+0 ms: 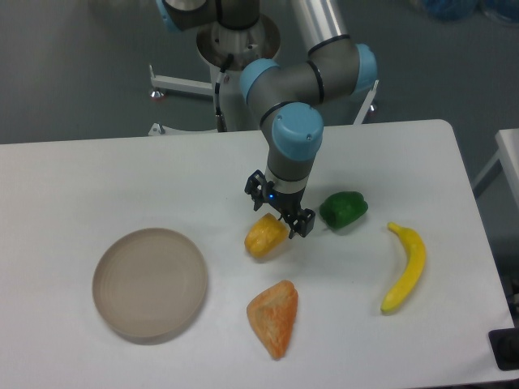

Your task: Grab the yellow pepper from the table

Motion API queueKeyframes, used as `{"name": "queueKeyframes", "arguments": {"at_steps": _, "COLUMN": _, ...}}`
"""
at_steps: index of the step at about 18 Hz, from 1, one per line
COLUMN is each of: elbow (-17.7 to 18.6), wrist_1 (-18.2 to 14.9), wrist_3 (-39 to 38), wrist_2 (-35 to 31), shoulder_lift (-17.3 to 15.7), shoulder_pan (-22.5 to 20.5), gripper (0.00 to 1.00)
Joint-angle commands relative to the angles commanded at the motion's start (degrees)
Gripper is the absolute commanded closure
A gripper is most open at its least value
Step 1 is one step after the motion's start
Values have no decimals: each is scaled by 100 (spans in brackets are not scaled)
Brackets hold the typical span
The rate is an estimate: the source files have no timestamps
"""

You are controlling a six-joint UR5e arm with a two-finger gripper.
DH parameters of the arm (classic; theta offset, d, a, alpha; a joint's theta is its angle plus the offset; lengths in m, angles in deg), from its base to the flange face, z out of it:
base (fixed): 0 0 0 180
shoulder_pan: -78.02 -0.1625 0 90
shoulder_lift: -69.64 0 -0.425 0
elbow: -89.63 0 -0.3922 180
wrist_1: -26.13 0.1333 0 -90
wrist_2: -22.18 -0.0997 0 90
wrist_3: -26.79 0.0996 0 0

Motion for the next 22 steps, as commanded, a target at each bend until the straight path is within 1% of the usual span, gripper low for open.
{"name": "queueKeyframes", "arguments": {"at_steps": 4, "elbow": -17, "wrist_1": 9, "wrist_3": -26, "wrist_2": -9, "shoulder_lift": 79, "shoulder_pan": 36, "gripper": 0}}
{"name": "queueKeyframes", "arguments": {"at_steps": 7, "elbow": -17, "wrist_1": 88, "wrist_3": 9, "wrist_2": -62, "shoulder_lift": 114, "shoulder_pan": 44, "gripper": 0}}
{"name": "queueKeyframes", "arguments": {"at_steps": 8, "elbow": -44, "wrist_1": 97, "wrist_3": 17, "wrist_2": -62, "shoulder_lift": 114, "shoulder_pan": 44, "gripper": 12}}
{"name": "queueKeyframes", "arguments": {"at_steps": 9, "elbow": -52, "wrist_1": 97, "wrist_3": 35, "wrist_2": -62, "shoulder_lift": 114, "shoulder_pan": 44, "gripper": 34}}
{"name": "queueKeyframes", "arguments": {"at_steps": 10, "elbow": -53, "wrist_1": 97, "wrist_3": 35, "wrist_2": -62, "shoulder_lift": 114, "shoulder_pan": 44, "gripper": 47}}
{"name": "queueKeyframes", "arguments": {"at_steps": 11, "elbow": -61, "wrist_1": 97, "wrist_3": 35, "wrist_2": -62, "shoulder_lift": 123, "shoulder_pan": 44, "gripper": 53}}
{"name": "queueKeyframes", "arguments": {"at_steps": 12, "elbow": -61, "wrist_1": 106, "wrist_3": 44, "wrist_2": -62, "shoulder_lift": 123, "shoulder_pan": 44, "gripper": 56}}
{"name": "queueKeyframes", "arguments": {"at_steps": 14, "elbow": -105, "wrist_1": 97, "wrist_3": 44, "wrist_2": -62, "shoulder_lift": 132, "shoulder_pan": 36, "gripper": 57}}
{"name": "queueKeyframes", "arguments": {"at_steps": 15, "elbow": -131, "wrist_1": 97, "wrist_3": 44, "wrist_2": -62, "shoulder_lift": 132, "shoulder_pan": 27, "gripper": 60}}
{"name": "queueKeyframes", "arguments": {"at_steps": 18, "elbow": -237, "wrist_1": 88, "wrist_3": 44, "wrist_2": -70, "shoulder_lift": 123, "shoulder_pan": 0, "gripper": 61}}
{"name": "queueKeyframes", "arguments": {"at_steps": 20, "elbow": -421, "wrist_1": 53, "wrist_3": 70, "wrist_2": -166, "shoulder_lift": 114, "shoulder_pan": -17, "gripper": 61}}
{"name": "queueKeyframes", "arguments": {"at_steps": 22, "elbow": -702, "wrist_1": -17, "wrist_3": 262, "wrist_2": -377, "shoulder_lift": 123, "shoulder_pan": -17, "gripper": 61}}
